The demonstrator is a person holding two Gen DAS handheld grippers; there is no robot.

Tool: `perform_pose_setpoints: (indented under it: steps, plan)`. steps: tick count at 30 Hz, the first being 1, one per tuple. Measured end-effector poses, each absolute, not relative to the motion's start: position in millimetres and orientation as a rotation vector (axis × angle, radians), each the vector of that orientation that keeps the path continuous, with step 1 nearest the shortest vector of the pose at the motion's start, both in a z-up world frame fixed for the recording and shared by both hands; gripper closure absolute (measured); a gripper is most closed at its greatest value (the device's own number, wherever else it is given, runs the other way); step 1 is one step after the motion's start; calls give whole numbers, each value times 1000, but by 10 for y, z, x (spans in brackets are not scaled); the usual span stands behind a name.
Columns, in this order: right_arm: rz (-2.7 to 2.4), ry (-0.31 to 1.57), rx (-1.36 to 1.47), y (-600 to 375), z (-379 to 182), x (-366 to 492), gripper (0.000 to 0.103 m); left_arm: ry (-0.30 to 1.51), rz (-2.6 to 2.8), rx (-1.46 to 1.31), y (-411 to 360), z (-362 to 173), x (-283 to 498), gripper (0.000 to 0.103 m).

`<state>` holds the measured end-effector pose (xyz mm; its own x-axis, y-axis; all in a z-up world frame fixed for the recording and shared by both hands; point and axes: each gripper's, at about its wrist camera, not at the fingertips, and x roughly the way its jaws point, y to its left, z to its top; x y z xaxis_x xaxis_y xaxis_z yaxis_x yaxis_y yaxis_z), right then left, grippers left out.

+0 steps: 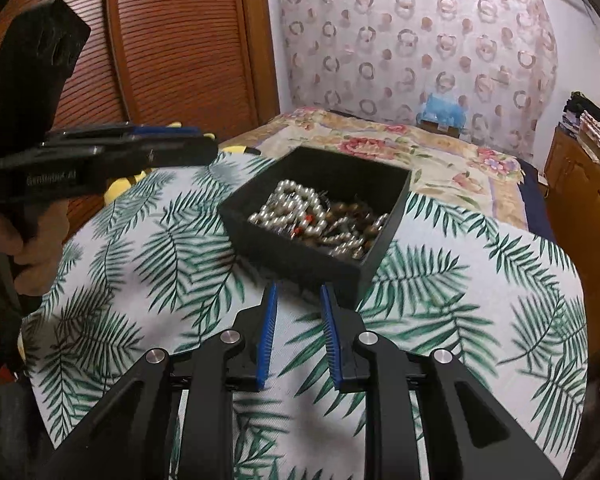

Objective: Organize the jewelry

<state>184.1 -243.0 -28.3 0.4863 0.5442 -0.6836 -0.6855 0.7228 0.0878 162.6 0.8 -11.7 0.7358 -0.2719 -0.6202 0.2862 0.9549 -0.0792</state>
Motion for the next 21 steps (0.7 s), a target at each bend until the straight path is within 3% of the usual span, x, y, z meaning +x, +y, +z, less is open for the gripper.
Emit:
perform_pose_setpoints:
  steps: [12, 21]
  plan:
    - [803, 838, -226, -2264, -558, 1631, 78, 791, -295, 19, 78, -627, 1380, 62]
    - [769, 896, -260, -2050, -675, 1620, 76, 785, -288, 6, 143, -643, 1291, 62]
